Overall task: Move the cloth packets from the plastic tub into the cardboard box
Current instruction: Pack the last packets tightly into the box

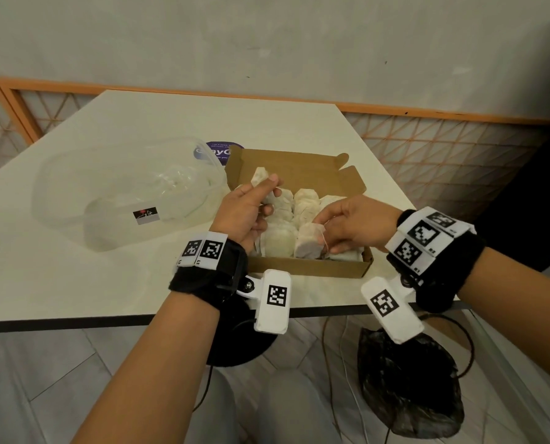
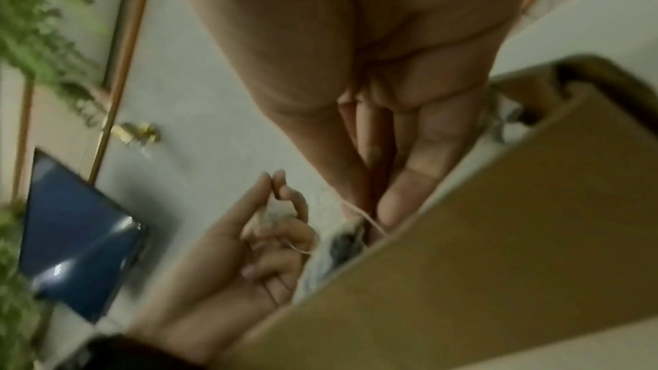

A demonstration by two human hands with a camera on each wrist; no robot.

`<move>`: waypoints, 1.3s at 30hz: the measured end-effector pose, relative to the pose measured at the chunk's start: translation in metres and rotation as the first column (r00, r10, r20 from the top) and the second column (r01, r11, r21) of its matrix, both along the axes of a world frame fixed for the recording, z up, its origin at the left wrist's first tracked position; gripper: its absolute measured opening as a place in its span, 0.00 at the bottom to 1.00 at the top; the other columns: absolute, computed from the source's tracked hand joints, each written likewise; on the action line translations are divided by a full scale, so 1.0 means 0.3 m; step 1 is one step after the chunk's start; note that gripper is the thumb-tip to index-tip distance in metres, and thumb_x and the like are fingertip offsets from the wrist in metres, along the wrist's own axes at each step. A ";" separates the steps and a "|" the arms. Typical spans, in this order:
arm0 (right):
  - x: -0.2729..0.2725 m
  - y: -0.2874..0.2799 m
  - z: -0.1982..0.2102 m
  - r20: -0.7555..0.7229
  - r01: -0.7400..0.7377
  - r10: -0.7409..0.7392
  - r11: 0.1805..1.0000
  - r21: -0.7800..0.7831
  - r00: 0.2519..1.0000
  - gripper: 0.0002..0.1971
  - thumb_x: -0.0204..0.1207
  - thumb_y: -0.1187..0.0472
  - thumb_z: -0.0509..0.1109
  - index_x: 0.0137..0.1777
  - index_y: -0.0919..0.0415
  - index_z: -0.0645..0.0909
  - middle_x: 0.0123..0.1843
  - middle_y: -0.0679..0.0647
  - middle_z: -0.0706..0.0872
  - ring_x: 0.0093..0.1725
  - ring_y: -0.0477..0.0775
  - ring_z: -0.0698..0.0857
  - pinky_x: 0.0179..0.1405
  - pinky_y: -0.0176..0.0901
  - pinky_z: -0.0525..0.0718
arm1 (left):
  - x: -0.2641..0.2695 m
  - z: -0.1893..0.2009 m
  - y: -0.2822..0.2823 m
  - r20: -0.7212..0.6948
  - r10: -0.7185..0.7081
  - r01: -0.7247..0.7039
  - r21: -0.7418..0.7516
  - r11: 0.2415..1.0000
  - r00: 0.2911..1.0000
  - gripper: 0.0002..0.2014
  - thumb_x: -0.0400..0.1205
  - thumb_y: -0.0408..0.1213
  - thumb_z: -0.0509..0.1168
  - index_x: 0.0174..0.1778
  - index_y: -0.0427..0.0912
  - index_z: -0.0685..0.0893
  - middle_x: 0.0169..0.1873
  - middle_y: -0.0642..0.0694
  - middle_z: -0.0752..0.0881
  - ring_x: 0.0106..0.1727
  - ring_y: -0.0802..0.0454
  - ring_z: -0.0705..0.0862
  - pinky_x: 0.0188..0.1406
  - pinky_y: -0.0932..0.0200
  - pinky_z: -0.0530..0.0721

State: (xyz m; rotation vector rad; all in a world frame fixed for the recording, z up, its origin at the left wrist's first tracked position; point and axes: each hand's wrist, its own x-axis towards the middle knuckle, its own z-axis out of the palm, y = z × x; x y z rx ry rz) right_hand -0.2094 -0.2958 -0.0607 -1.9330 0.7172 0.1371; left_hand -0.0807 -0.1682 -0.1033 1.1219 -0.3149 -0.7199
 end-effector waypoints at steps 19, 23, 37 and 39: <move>0.023 0.026 0.042 0.136 -0.056 0.143 0.861 -0.505 0.980 0.08 0.72 0.59 0.74 0.49 0.52 0.81 0.42 0.49 0.81 0.38 0.46 0.79 0.38 0.24 0.74 | -0.007 0.018 0.002 -0.041 -0.096 0.093 -0.074 0.993 0.995 0.05 0.80 0.26 0.65 0.40 0.37 0.80 0.38 0.42 0.89 0.29 0.63 0.86 0.18 0.74 0.70; 0.080 0.014 0.104 0.286 0.102 -0.001 0.936 -0.338 0.958 0.23 0.70 0.49 0.75 0.64 0.52 0.77 0.47 0.49 0.79 0.49 0.50 0.84 0.46 0.40 0.79 | -0.029 0.042 0.009 0.093 -0.123 0.118 0.059 0.991 0.988 0.03 0.80 0.30 0.67 0.42 0.40 0.84 0.33 0.48 0.88 0.26 0.63 0.81 0.16 0.73 0.66; 0.154 0.031 0.175 0.460 -0.075 0.134 0.986 -0.146 0.878 0.05 0.72 0.67 0.73 0.45 0.58 0.88 0.34 0.52 0.84 0.30 0.42 0.79 0.30 0.31 0.76 | -0.017 0.125 0.110 -0.105 -0.324 0.327 0.012 0.945 0.940 0.10 0.85 0.46 0.59 0.46 0.46 0.80 0.31 0.51 0.84 0.22 0.63 0.72 0.15 0.74 0.61; 0.165 0.031 0.175 0.449 -0.007 0.062 0.992 -0.122 0.891 0.05 0.72 0.67 0.73 0.47 0.59 0.87 0.31 0.51 0.82 0.28 0.44 0.77 0.26 0.31 0.75 | -0.025 0.130 0.105 0.060 -0.222 0.215 0.102 0.971 0.973 0.13 0.80 0.52 0.65 0.53 0.48 0.80 0.40 0.50 0.88 0.28 0.60 0.81 0.18 0.72 0.69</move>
